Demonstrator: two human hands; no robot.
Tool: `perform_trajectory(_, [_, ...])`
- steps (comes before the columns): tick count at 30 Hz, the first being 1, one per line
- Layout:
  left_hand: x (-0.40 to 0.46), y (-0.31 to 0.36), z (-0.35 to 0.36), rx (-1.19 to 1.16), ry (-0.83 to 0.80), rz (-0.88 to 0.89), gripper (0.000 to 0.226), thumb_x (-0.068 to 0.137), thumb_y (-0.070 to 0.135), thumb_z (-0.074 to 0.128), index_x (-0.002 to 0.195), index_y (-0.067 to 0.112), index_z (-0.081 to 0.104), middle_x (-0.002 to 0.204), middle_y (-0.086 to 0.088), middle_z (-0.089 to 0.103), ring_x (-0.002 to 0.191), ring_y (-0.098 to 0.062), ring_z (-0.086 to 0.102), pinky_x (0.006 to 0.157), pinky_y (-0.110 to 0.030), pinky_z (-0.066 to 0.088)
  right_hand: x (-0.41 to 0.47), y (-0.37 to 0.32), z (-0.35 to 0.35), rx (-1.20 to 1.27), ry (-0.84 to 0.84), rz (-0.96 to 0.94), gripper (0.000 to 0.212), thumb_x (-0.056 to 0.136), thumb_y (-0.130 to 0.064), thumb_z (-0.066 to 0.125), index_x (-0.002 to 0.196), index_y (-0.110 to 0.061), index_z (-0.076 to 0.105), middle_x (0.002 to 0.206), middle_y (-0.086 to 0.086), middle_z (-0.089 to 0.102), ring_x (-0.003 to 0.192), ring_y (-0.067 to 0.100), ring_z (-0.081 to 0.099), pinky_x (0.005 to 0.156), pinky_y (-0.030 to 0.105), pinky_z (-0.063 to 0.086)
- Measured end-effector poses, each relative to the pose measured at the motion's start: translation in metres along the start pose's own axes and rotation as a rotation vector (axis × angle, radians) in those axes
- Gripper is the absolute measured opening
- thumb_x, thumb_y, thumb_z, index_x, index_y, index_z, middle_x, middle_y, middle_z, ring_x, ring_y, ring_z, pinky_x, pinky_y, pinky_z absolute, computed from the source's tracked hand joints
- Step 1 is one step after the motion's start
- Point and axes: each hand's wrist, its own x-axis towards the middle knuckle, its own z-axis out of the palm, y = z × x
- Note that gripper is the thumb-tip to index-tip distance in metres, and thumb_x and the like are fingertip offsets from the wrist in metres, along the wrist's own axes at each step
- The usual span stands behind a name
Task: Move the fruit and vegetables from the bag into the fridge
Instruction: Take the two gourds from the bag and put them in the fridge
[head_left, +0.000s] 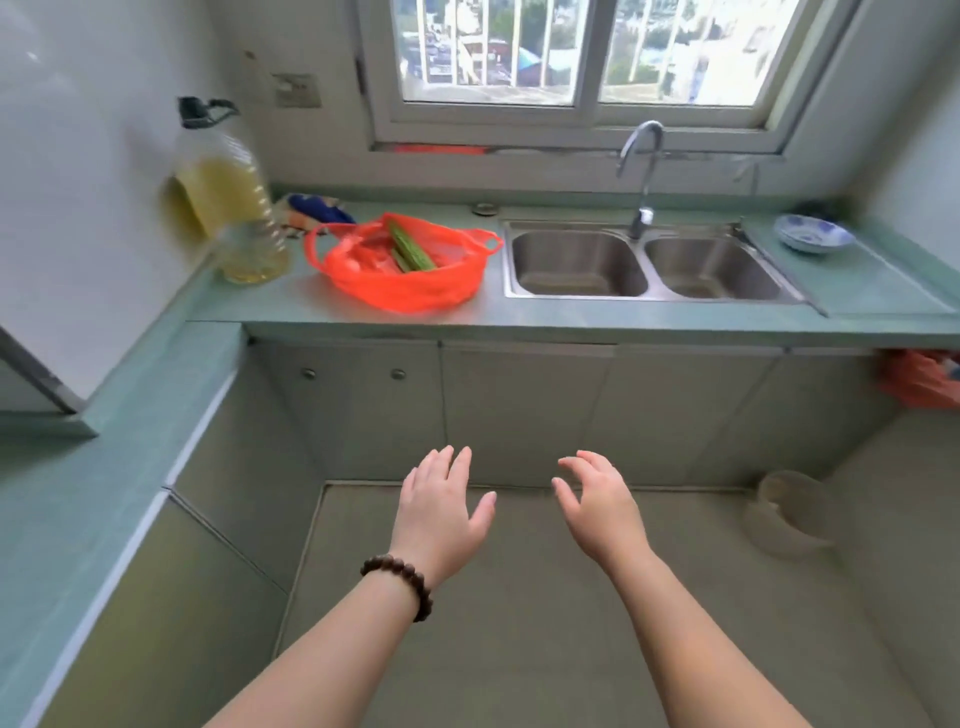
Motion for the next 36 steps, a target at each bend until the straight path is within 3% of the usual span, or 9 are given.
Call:
perform_trajectory(4, [0.042,-0.064,-0.033,0.019,0.041,-0.085,0.066,0.093,0.051,0.036,0.149,0.019,0.018,0.156,-0.003,0.02,0.145,-0.018,0.01,0.118,-0.033,0.008,0.053,-0.065,0.036,-0.001,-0.021,-0.099,0.037,0.093,-0.032,0.048,0.129,-0.021,0.052,0.146,-0.001,0.037,0.135,0.014,0.034,0.107,0.03,0.032])
perform_trajectory(10, [0.111,-0.111,-0.059,-0.014,0.084,-0.156,0.065,0.093,0.05,0.037,0.148,0.019,0.021,0.155,-0.003,0.022,0.145,-0.018,0.012,0.118,-0.034,0.01,0.123,-0.099,0.06,-0.02,-0.078,-0.099,0.037,0.093,-0.033,0.049,0.128,-0.023,0.053,0.147,-0.001,0.037,0.13,0.016,0.039,0.105,0.031,0.035])
perform_trajectory(15, [0.183,-0.136,-0.061,-0.019,0.107,-0.188,0.065,0.093,0.05,0.037,0.148,0.018,0.022,0.155,-0.004,0.023,0.144,-0.018,0.013,0.118,-0.033,0.01,0.209,-0.118,0.072,-0.03,-0.076,-0.149,0.036,0.092,-0.03,0.052,0.126,-0.021,0.055,0.144,0.001,0.04,0.133,0.018,0.037,0.106,0.032,0.033])
perform_trajectory(20, [0.28,-0.151,-0.067,-0.022,0.144,-0.22,0.065,0.093,0.049,0.038,0.148,0.018,0.023,0.154,-0.004,0.025,0.144,-0.018,0.015,0.119,-0.035,0.012,0.335,-0.144,0.08,0.014,-0.051,-0.258,0.034,0.088,-0.024,0.057,0.121,-0.015,0.06,0.136,0.004,0.048,0.126,0.02,0.045,0.105,0.029,0.034])
perform_trajectory(26, [0.417,-0.151,-0.088,0.041,0.178,-0.245,0.063,0.093,0.047,0.04,0.146,0.016,0.027,0.151,-0.007,0.031,0.142,-0.022,0.021,0.117,-0.04,0.018,0.479,-0.186,0.09,0.031,-0.089,-0.352,0.035,0.086,-0.024,0.056,0.119,-0.014,0.06,0.126,0.004,0.053,0.119,0.022,0.048,0.099,0.036,0.041])
perform_trajectory(36, [0.531,-0.171,-0.072,0.06,0.093,-0.32,0.062,0.092,0.046,0.039,0.145,0.016,0.029,0.151,-0.004,0.033,0.141,-0.02,0.024,0.117,-0.041,0.018,0.603,-0.214,0.15,-0.171,-0.382,-0.244,0.07,0.082,-0.04,0.063,0.141,-0.018,0.03,0.14,0.009,0.032,0.126,0.032,0.038,0.097,0.043,0.041])
